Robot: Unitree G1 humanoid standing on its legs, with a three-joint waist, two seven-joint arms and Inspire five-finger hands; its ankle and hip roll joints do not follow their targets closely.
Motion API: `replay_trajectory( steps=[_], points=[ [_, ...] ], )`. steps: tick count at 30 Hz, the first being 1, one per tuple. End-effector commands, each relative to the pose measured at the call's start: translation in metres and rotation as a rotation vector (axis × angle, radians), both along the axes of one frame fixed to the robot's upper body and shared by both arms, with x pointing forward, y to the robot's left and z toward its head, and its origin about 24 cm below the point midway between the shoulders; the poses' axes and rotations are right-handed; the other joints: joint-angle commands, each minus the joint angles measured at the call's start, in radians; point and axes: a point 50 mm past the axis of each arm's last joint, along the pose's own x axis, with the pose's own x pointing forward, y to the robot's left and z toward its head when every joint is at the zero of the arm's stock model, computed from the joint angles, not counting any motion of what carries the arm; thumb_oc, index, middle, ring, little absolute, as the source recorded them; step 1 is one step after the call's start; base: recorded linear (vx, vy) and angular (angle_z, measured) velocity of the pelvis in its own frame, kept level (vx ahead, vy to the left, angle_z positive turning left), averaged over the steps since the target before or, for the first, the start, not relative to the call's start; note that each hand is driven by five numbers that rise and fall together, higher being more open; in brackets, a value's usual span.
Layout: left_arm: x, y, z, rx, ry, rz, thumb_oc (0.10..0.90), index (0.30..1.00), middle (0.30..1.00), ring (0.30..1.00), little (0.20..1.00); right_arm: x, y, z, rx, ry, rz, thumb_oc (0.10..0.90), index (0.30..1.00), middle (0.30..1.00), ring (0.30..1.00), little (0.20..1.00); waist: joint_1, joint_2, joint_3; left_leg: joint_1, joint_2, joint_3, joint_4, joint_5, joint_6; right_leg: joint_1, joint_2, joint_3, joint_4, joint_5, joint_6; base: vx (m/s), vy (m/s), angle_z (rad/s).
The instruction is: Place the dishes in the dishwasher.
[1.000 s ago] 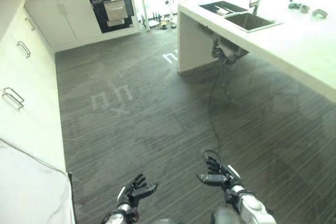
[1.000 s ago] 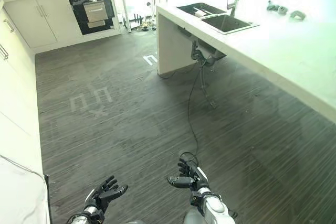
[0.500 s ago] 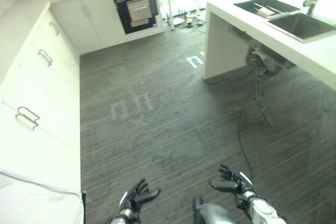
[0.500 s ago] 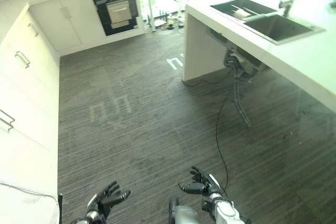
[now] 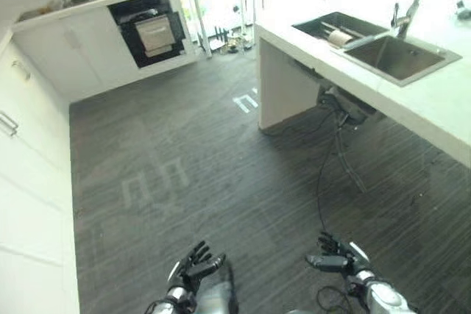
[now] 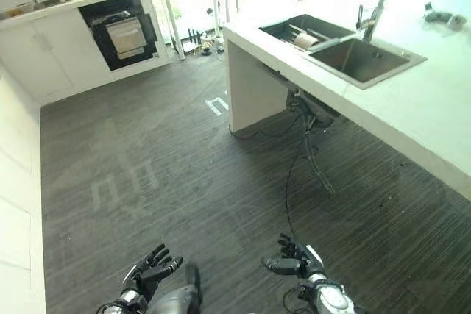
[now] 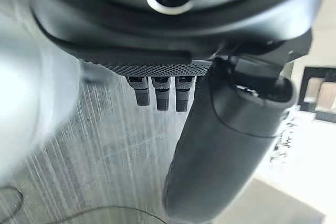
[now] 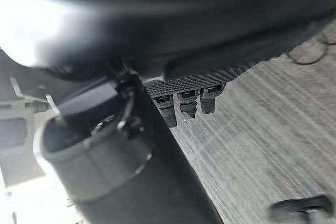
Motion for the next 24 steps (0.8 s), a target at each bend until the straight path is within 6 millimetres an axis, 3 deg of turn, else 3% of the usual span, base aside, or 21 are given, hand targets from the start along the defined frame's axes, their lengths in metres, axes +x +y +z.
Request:
replay_trajectory(
  steps=[1, 4, 6, 7, 9, 10, 11, 12, 13, 14, 15, 18, 19, 20, 22, 24],
  points=[
    [0.012, 0.007, 0.016, 0.039, -0.138, -0.033, 0.800, 0.900, 0.900, 0.900, 0.900, 0.029, 0.009, 0.040, 0.020, -0.247, 0.092, 0.800, 0.900, 0.900, 0.900, 0.900, 0.020, -0.047, -0.037, 0.082, 0.047, -0.008, 0.164, -0.051, -0.086, -0.041, -0.108, 0.009, 0.042, -0.016, 0.121, 0.35, 0.238, -0.60],
    [0.019, 0.011, 0.017, 0.030, -0.142, 0.008, 0.800, 0.900, 0.900, 0.900, 0.900, 0.029, 0.011, 0.044, 0.020, -0.262, 0.108, 0.800, 0.900, 0.900, 0.900, 0.900, 0.007, -0.042, -0.058, 0.122, 0.033, 0.022, 0.164, -0.069, -0.062, 0.010, -0.135, 0.003, 0.042, -0.029, 0.140, 0.45, 0.269, -0.61],
    [0.025, 0.014, 0.020, 0.033, -0.156, 0.000, 0.800, 0.900, 0.900, 0.900, 0.900, 0.029, 0.017, 0.044, 0.043, -0.271, 0.111, 0.800, 0.900, 0.900, 0.900, 0.900, 0.003, -0.051, -0.074, 0.144, -0.004, 0.016, 0.164, -0.100, -0.033, 0.030, -0.157, 0.002, 0.042, 0.031, 0.164, 0.44, 0.188, -0.05],
    [0.034, 0.014, 0.025, 0.059, -0.175, -0.042, 0.800, 0.900, 0.900, 0.900, 0.900, 0.028, 0.026, 0.044, 0.041, -0.293, 0.120, 0.800, 0.900, 0.900, 0.900, 0.900, -0.013, -0.057, -0.091, 0.182, -0.037, 0.014, 0.164, -0.130, 0.002, 0.041, -0.176, -0.018, 0.042, 0.170, 0.205, 0.44, 0.165, 0.21],
    [0.036, 0.013, 0.026, 0.044, -0.167, -0.042, 0.800, 0.900, 0.900, 0.900, 0.900, 0.029, 0.029, 0.045, 0.036, -0.298, 0.103, 0.800, 0.900, 0.900, 0.900, 0.900, -0.022, -0.054, -0.095, 0.202, -0.053, 0.003, 0.164, -0.140, 0.017, 0.046, -0.174, -0.023, 0.070, 0.261, 0.229, 0.44, 0.196, 0.36],
    [0.041, 0.010, 0.029, 0.018, -0.183, -0.038, 0.800, 0.900, 0.900, 0.900, 0.900, 0.028, 0.034, 0.044, 0.062, -0.299, 0.081, 0.800, 0.900, 0.900, 0.900, 0.900, -0.024, -0.040, -0.096, 0.231, -0.067, -0.002, 0.164, -0.164, 0.040, -0.019, -0.165, -0.028, 0.302, 0.345, 0.242, 0.39, 0.221, 0.42],
    [0.042, 0.009, 0.031, 0.019, -0.197, -0.053, 0.800, 0.900, 0.900, 0.900, 0.900, 0.027, 0.036, 0.044, 0.069, -0.304, 0.082, 0.800, 0.900, 0.900, 0.900, 0.900, -0.024, -0.037, -0.094, 0.239, -0.071, 0.000, 0.164, -0.172, 0.046, -0.042, -0.166, -0.032, 0.354, 0.364, 0.245, 0.41, 0.319, 0.38],
    [0.046, 0.003, 0.037, 0.034, -0.230, -0.084, 0.800, 0.900, 0.900, 0.900, 0.900, 0.028, 0.043, 0.045, 0.065, -0.319, 0.107, 0.800, 0.900, 0.900, 0.900, 0.900, -0.025, -0.003, -0.076, 0.284, -0.063, -0.002, 0.164, -0.194, 0.059, -0.190, -0.177, -0.075, 0.600, 0.399, 0.232, 0.29, 0.227, 0.15],
    [0.048, 0.002, 0.040, 0.039, -0.240, -0.084, 0.800, 0.900, 0.900, 0.900, 0.900, 0.029, 0.045, 0.046, 0.052, -0.326, 0.127, 0.800, 0.900, 0.900, 0.900, 0.900, -0.028, 0.005, -0.068, 0.297, -0.061, -0.003, 0.164, -0.199, 0.060, -0.236, -0.192, -0.093, 0.630, 0.401, 0.221, 0.39, 0.172, -0.10],
    [0.052, 0.002, 0.046, 0.038, -0.252, -0.077, 0.800, 0.900, 0.900, 0.900, 0.900, 0.033, 0.048, 0.051, 0.000, -0.352, 0.174, 0.800, 0.900, 0.900, 0.900, 0.900, -0.027, -0.002, -0.053, 0.316, -0.075, -0.003, 0.164, -0.203, 0.060, -0.291, -0.218, -0.151, 0.546, 0.345, 0.201, 0.37, -0.041, -0.28],
    [0.052, 0.006, 0.048, 0.051, -0.249, -0.078, 0.800, 0.900, 0.900, 0.900, 0.900, 0.035, 0.047, 0.058, -0.002, -0.364, 0.200, 0.800, 0.900, 0.900, 0.900, 0.900, -0.030, -0.014, -0.045, 0.329, -0.082, -0.005, 0.164, -0.206, 0.055, -0.280, -0.214, -0.179, 0.427, 0.321, 0.195, 0.41, -0.135, -0.43],
    [0.056, 0.016, 0.058, 0.088, -0.276, -0.092, 0.800, 0.900, 0.900, 0.900, 0.900, 0.032, 0.044, 0.069, 0.017, -0.397, 0.242, 0.800, 0.900, 0.900, 0.900, 0.900, -0.054, -0.057, -0.032, 0.375, -0.115, 0.002, 0.164, -0.244, 0.045, -0.265, -0.232, -0.248, 0.065, 0.349, 0.200, 0.37, -0.225, -0.01],
    [0.057, 0.017, 0.061, 0.096, -0.289, -0.098, 0.800, 0.900, 0.900, 0.900, 0.900, 0.029, 0.043, 0.070, 0.003, -0.407, 0.250, 0.800, 0.900, 0.900, 0.900, 0.900, -0.065, -0.068, -0.023, 0.400, -0.123, 0.002, 0.164, -0.263, 0.042, -0.278, -0.247, -0.247, 0.042, 0.344, 0.204, 0.45, -0.318, 0.36],
    [0.062, 0.017, 0.068, 0.114, -0.317, -0.105, 0.800, 0.900, 0.900, 0.900, 0.900, 0.030, 0.039, 0.074, -0.021, -0.430, 0.252, 0.800, 0.900, 0.900, 0.900, 0.900, -0.084, -0.085, -0.014, 0.438, -0.135, -0.004, 0.164, -0.292, 0.031, -0.379, -0.324, -0.220, 0.042, 0.363, 0.222, 0.45, -0.329, 0.41],
    [0.067, 0.015, 0.075, 0.124, -0.346, -0.101, 0.800, 0.900, 0.900, 0.900, 0.900, 0.035, 0.037, 0.079, -0.024, -0.455, 0.245, 0.800, 0.900, 0.900, 0.900, 0.900, -0.093, -0.082, -0.006, 0.470, -0.120, -0.008, 0.164, -0.324, 0.026, -0.432, -0.353, -0.190, 0.042, 0.383, 0.234, 0.39, -0.337, 0.37],
    [0.071, 0.017, 0.081, 0.129, -0.387, -0.098, 0.800, 0.900, 0.900, 0.900, 0.900, 0.042, 0.037, 0.086, -0.037, -0.489, 0.240, 0.800, 0.900, 0.900, 0.900, 0.900, -0.085, -0.104, -0.020, 0.489, -0.113, 0.006, 0.164, -0.351, 0.014, -0.437, -0.363, -0.171, 0.042, 0.314, 0.239, 0.38, -0.400, 0.17]
  ],
)
